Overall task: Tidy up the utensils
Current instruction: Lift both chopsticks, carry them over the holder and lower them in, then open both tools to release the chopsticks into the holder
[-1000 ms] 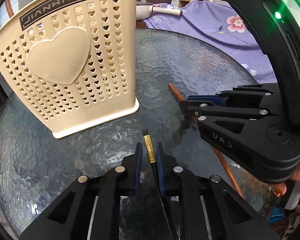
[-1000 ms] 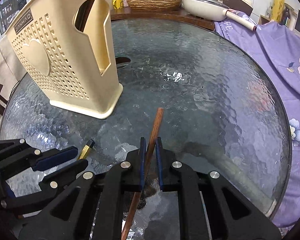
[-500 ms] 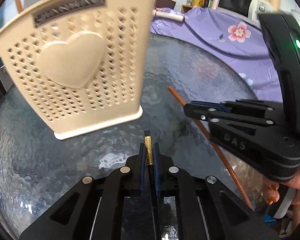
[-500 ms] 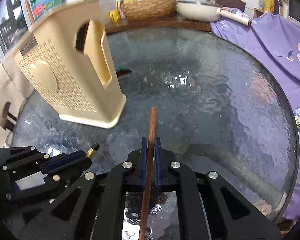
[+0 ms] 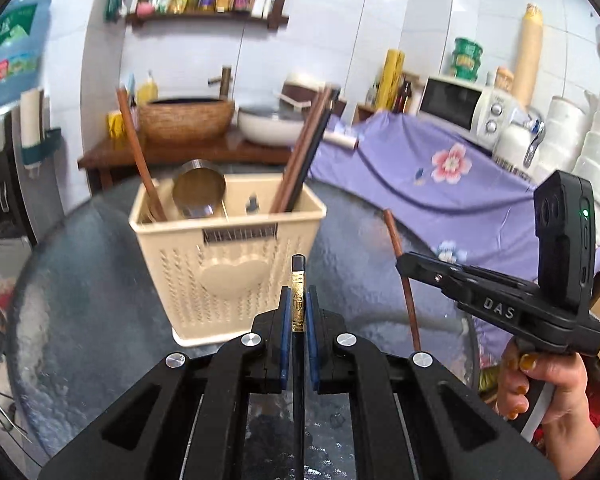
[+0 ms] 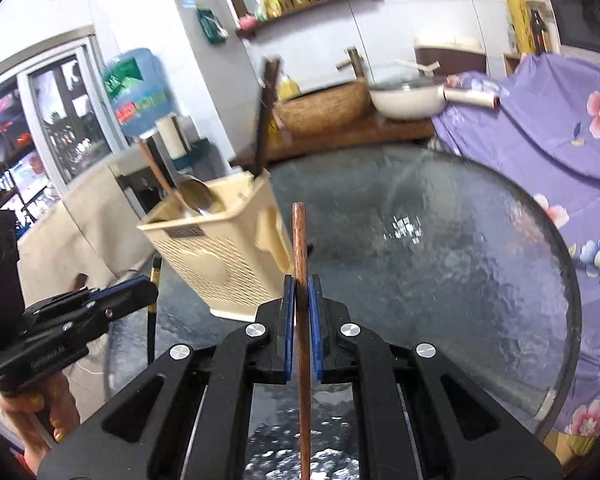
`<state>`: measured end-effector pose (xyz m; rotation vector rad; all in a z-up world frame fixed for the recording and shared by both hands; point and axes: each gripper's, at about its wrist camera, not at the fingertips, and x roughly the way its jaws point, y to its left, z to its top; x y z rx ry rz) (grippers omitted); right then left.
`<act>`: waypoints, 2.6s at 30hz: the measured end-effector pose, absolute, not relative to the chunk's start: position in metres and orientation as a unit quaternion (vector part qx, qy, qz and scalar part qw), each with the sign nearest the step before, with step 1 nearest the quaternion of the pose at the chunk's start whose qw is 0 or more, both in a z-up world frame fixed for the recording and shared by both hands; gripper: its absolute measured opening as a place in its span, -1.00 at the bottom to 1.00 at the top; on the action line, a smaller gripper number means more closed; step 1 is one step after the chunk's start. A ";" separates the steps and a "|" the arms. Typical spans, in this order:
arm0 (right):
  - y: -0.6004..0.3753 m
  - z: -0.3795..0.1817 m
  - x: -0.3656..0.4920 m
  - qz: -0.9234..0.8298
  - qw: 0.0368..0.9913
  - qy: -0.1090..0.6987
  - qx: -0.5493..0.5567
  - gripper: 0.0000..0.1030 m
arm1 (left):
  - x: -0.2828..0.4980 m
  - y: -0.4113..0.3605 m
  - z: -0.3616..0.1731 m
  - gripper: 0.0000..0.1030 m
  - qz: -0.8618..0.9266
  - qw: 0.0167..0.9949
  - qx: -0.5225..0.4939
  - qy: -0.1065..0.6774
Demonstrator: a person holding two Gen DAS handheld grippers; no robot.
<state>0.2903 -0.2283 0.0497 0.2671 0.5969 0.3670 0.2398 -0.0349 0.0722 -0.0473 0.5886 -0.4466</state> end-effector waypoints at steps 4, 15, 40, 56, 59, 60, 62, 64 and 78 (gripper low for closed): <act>-0.226 0.072 0.272 0.192 0.937 0.263 0.126 -0.85 | 0.230 -0.032 0.084 -0.87 -0.219 0.938 -0.026 0.268; -0.219 0.102 0.244 0.211 0.943 0.231 0.113 -0.85 | 0.213 -0.021 0.102 -0.87 -0.216 0.945 -0.029 0.243; -0.194 0.175 0.263 0.236 0.951 0.194 0.048 -0.85 | 0.218 -0.027 0.165 -0.87 -0.217 0.960 0.007 0.176; -0.180 0.296 0.312 0.232 0.964 0.118 0.053 -0.85 | 0.266 -0.019 0.284 -0.87 -0.178 0.979 0.011 0.100; -0.174 0.290 0.325 0.218 0.967 0.119 0.046 -0.85 | 0.281 -0.021 0.275 -0.87 -0.171 0.979 0.012 0.113; -0.173 0.284 0.329 0.218 0.967 0.126 0.049 -0.85 | 0.286 -0.021 0.269 -0.87 -0.169 0.978 0.012 0.120; -0.170 0.265 0.339 0.211 0.966 0.138 0.050 -0.85 | 0.295 -0.022 0.251 -0.87 -0.160 0.978 0.014 0.133; -0.167 0.240 0.347 0.204 0.967 0.148 0.047 -0.85 | 0.305 -0.020 0.233 -0.87 -0.156 0.976 0.007 0.153; -0.155 0.141 0.373 0.203 0.953 0.218 0.060 -0.85 | 0.344 -0.012 0.128 -0.87 -0.145 0.957 -0.011 0.252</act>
